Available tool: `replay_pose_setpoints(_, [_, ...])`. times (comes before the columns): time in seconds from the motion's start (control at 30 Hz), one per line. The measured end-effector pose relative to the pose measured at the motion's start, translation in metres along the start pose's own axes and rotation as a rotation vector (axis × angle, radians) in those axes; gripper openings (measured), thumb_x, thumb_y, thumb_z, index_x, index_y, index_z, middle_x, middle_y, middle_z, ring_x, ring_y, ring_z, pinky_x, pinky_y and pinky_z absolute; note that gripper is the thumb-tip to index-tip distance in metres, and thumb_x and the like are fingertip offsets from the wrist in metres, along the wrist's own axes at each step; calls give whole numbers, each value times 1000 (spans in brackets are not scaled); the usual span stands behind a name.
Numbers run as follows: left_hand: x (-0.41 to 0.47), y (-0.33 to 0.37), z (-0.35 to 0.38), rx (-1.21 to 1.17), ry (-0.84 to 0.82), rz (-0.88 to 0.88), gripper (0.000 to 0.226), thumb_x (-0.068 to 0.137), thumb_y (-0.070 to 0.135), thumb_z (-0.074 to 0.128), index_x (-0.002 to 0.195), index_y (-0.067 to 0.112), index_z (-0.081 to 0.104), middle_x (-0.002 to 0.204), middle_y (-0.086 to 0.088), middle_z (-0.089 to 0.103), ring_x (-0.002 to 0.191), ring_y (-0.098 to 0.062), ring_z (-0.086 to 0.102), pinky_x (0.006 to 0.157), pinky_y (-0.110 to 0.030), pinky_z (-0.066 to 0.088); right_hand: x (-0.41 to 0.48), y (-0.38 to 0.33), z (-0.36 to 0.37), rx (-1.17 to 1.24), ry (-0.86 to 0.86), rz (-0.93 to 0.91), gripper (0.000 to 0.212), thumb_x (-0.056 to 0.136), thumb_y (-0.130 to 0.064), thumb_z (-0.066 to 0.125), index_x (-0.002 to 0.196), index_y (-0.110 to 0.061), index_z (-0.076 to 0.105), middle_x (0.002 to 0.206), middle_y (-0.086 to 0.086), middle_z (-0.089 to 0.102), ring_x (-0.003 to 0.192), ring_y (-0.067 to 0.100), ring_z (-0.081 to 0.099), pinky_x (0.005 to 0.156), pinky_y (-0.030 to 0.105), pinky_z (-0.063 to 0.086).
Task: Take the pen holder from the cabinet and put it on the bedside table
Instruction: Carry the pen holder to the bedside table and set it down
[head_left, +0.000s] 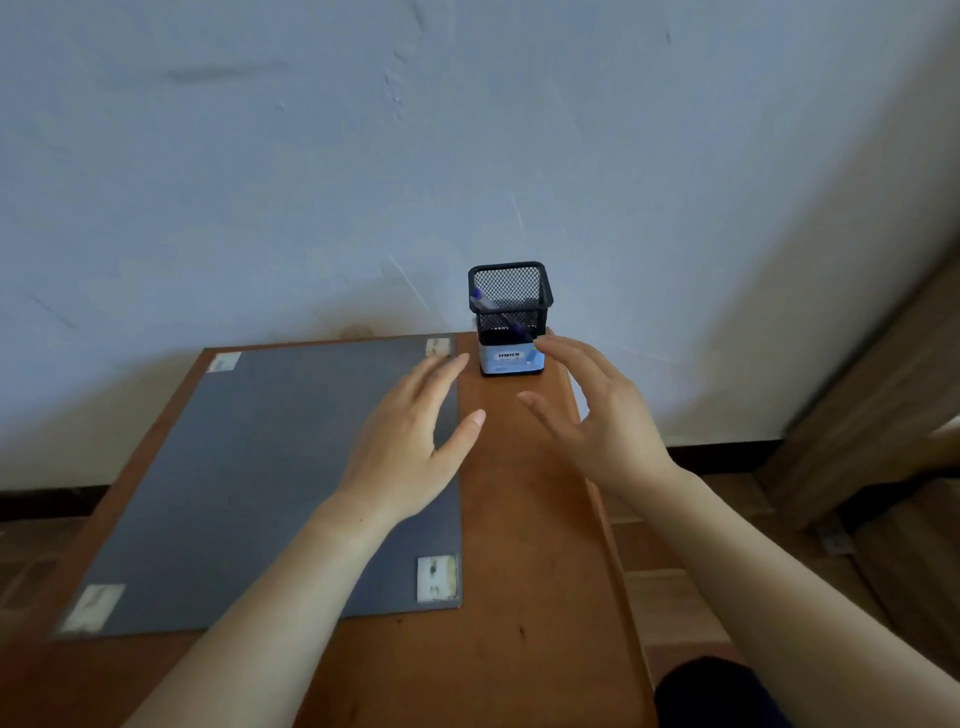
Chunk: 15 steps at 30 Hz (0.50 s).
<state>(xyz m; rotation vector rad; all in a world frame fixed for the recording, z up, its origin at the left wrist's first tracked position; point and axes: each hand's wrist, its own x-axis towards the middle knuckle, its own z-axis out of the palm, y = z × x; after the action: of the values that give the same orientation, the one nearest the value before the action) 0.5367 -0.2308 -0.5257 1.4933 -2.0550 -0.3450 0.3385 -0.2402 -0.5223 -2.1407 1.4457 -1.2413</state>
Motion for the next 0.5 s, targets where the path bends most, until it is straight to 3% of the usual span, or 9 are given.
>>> replay_pose_setpoints(0.17, [-10, 20, -23, -35, -88, -71, 59, 86, 57, 33, 140, 36, 25, 150, 10, 24, 136, -6, 19, 108, -34, 27, -6, -30, -12, -17, -100, 58, 47, 83, -32, 65, 125, -16, 51, 129, 1, 54, 119, 14, 50, 95, 27, 42])
replay_pose_setpoints(0.3, [-12, 56, -80, -35, -181, -118, 63, 83, 63, 25, 139, 35, 28, 149, 9, 28, 135, -9, 25, 107, -48, 29, 13, -84, -49, -28, -238, 102, 48, 84, -33, 63, 127, -16, 49, 129, 0, 53, 114, 14, 52, 90, 28, 45])
replay_pose_setpoints(0.43, [-2, 104, -167, -56, -198, -169, 58, 86, 61, 24, 139, 37, 27, 148, 11, 27, 135, -8, 25, 107, -48, 27, 52, -158, -106, -33, -307, 150, 46, 86, -32, 60, 127, -16, 48, 131, 0, 51, 116, 11, 48, 92, 18, 36])
replay_pose_setpoints(0.5, [6, 133, -215, -53, -188, -172, 56, 87, 58, 26, 139, 36, 28, 148, 10, 28, 135, -9, 24, 109, -42, 27, 75, -199, -138, -11, -313, 164, 45, 86, -28, 61, 126, -14, 48, 131, 2, 51, 112, 0, 44, 90, 9, 31])
